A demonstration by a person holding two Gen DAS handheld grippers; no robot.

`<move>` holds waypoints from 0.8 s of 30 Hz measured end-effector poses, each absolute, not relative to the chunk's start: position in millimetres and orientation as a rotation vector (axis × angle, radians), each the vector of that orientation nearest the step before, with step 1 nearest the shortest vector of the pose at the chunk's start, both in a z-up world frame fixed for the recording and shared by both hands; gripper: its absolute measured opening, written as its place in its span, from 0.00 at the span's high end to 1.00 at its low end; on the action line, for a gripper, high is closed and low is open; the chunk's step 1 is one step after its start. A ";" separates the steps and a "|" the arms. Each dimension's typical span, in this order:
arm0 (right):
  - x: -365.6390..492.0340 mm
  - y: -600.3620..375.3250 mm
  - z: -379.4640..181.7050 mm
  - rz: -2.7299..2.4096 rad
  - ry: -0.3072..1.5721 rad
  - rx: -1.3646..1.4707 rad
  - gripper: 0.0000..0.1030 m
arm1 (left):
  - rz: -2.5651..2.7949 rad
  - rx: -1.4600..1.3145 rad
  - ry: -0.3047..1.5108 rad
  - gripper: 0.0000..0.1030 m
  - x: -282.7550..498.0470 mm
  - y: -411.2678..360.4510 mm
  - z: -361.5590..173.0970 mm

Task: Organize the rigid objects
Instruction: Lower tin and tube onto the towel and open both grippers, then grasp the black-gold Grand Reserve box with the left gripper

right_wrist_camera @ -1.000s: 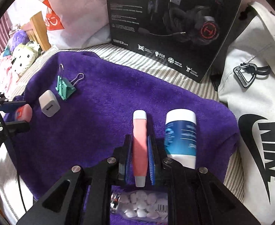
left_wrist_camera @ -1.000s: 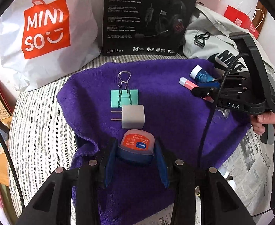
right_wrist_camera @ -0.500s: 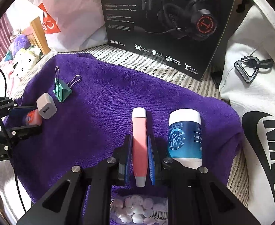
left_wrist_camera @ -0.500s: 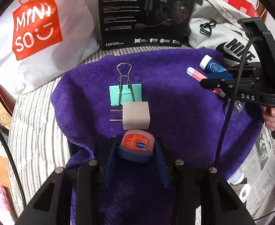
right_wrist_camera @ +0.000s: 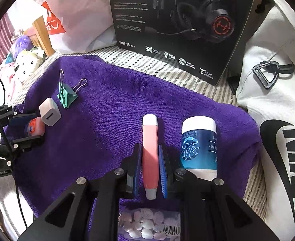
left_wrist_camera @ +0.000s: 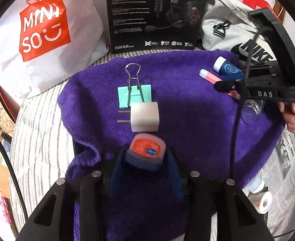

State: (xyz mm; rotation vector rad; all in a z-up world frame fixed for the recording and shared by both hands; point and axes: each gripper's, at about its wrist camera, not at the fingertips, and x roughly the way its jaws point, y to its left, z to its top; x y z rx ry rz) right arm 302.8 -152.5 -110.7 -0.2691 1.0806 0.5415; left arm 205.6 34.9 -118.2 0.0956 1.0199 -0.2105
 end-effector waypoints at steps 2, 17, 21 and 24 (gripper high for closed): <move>303.7 -152.4 -110.6 0.570 1.091 -0.244 0.66 | -0.222 0.100 1.017 0.46 200.2 33.9 -118.6; 234.7 -170.4 -53.9 0.484 0.986 -0.187 0.22 | -0.161 0.068 0.989 0.21 159.9 29.8 -95.8; 183.7 -190.4 -30.0 0.438 0.898 -0.154 0.06 | -0.165 0.076 0.943 0.15 129.7 24.4 -80.3; 155.2 -204.8 -27.7 0.407 0.877 -0.140 0.02 | -0.171 0.069 0.945 0.14 110.2 17.7 -75.9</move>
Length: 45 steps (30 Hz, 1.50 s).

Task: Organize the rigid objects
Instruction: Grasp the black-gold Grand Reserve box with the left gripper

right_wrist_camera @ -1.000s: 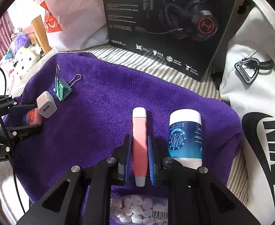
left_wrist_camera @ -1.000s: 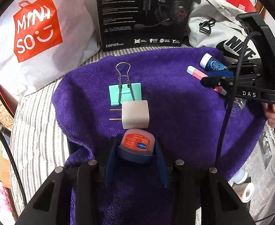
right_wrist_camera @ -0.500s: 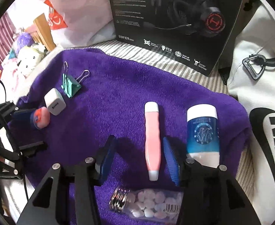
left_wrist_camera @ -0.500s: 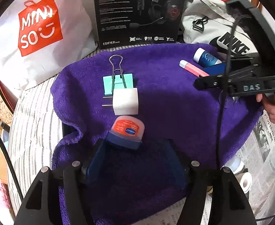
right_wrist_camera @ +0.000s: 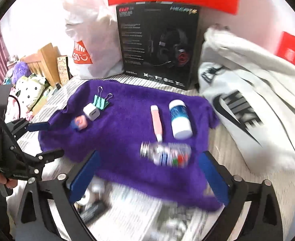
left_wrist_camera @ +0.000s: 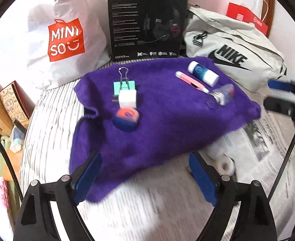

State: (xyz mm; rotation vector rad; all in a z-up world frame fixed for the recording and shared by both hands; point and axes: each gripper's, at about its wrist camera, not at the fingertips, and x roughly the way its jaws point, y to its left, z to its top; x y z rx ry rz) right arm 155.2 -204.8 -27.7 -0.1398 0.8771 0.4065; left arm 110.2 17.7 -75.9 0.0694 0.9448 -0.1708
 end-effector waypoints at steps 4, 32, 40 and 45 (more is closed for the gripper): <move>123.2 -228.4 -43.0 0.355 0.914 -0.065 0.01 | -0.188 0.061 0.969 0.14 87.3 5.7 -78.6; 83.6 -243.4 -132.7 0.167 0.974 -0.035 0.00 | -0.121 0.156 1.070 0.12 88.7 -47.9 -122.8; 81.0 -242.6 -134.6 0.156 0.954 -0.051 0.00 | -0.135 0.140 1.055 0.12 86.4 -30.5 -121.8; 81.2 -242.9 -134.6 0.157 0.954 -0.051 0.00 | -0.182 0.138 1.033 0.22 90.1 -39.9 -122.4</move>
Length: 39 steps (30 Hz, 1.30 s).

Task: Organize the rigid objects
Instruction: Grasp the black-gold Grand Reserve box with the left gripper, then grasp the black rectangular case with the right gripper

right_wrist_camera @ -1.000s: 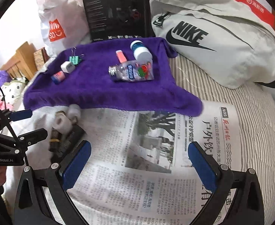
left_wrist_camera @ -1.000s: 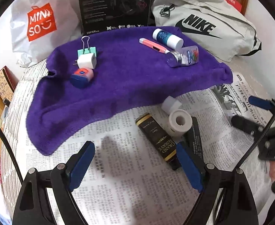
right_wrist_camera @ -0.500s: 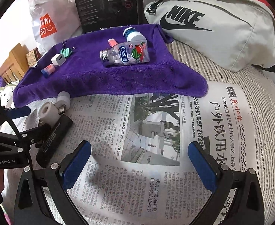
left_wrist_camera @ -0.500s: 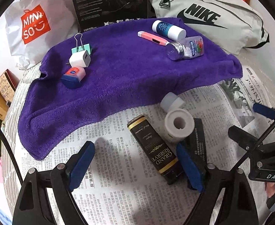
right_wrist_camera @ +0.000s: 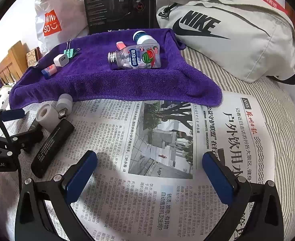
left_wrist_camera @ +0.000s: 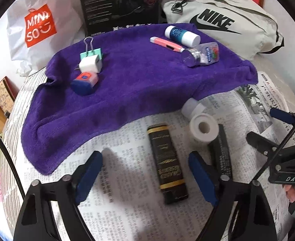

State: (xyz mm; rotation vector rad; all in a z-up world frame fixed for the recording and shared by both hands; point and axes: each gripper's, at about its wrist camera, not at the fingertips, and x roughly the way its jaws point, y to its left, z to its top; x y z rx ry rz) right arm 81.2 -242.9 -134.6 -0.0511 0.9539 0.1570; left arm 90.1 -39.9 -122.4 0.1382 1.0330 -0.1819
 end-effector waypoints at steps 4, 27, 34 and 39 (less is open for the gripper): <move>81.3 -242.3 -134.3 0.156 0.954 -0.052 0.00 | -0.224 0.145 1.014 0.51 87.7 -48.1 -119.9; 67.1 -172.0 -109.2 0.329 1.022 -0.012 0.05 | -0.184 0.069 1.013 0.78 65.8 12.8 -118.7; 81.6 -150.0 -119.9 0.299 1.048 -0.070 0.22 | -0.202 0.050 1.003 0.78 62.5 21.9 -119.8; 82.7 -170.6 -121.1 0.260 1.055 -0.086 0.25 | -0.213 0.038 0.993 0.78 61.2 24.8 -120.0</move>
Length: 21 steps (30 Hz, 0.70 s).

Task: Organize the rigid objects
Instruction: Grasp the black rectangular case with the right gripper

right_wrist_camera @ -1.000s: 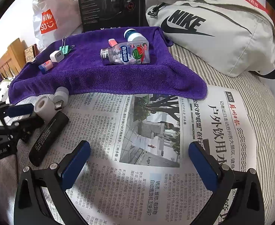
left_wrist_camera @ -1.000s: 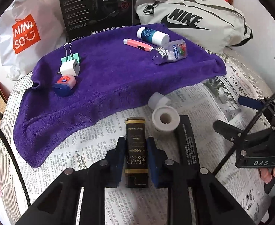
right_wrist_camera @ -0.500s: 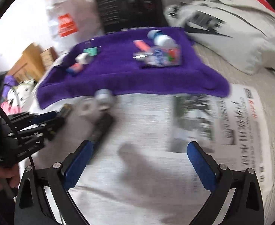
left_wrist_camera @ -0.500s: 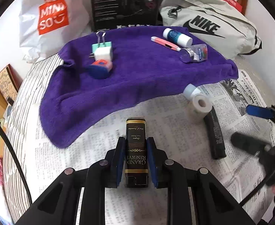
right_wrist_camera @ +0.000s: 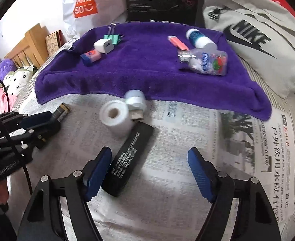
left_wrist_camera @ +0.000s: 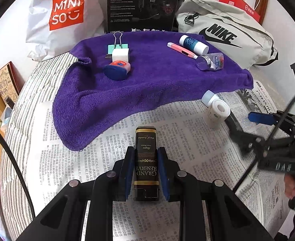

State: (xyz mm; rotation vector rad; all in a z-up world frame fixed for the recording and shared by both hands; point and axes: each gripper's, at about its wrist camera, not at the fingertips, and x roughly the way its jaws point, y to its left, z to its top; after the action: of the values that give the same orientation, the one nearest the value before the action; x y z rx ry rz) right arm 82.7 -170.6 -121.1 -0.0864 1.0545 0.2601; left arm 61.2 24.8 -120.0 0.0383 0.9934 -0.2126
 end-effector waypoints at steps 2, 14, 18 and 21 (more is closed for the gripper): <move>84.9 -179.7 -121.1 0.247 1.062 -0.076 0.28 | -0.211 0.041 0.990 0.78 60.7 24.7 -120.1; 80.6 -161.6 -117.0 0.363 1.026 -0.178 0.78 | -0.198 0.069 0.991 0.78 60.7 20.7 -120.1; 79.8 -160.5 -117.8 0.372 1.019 -0.192 0.78 | -0.196 0.063 0.992 0.78 61.0 20.5 -120.8; 80.0 -161.6 -117.9 0.381 1.024 -0.186 0.78 | -0.192 0.061 0.991 0.78 61.1 19.6 -120.7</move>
State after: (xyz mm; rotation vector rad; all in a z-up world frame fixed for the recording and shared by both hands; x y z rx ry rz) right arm 80.0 -161.6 -117.9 -0.1861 1.0237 0.3809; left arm 61.1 19.6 -120.7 0.0607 0.9910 -0.1920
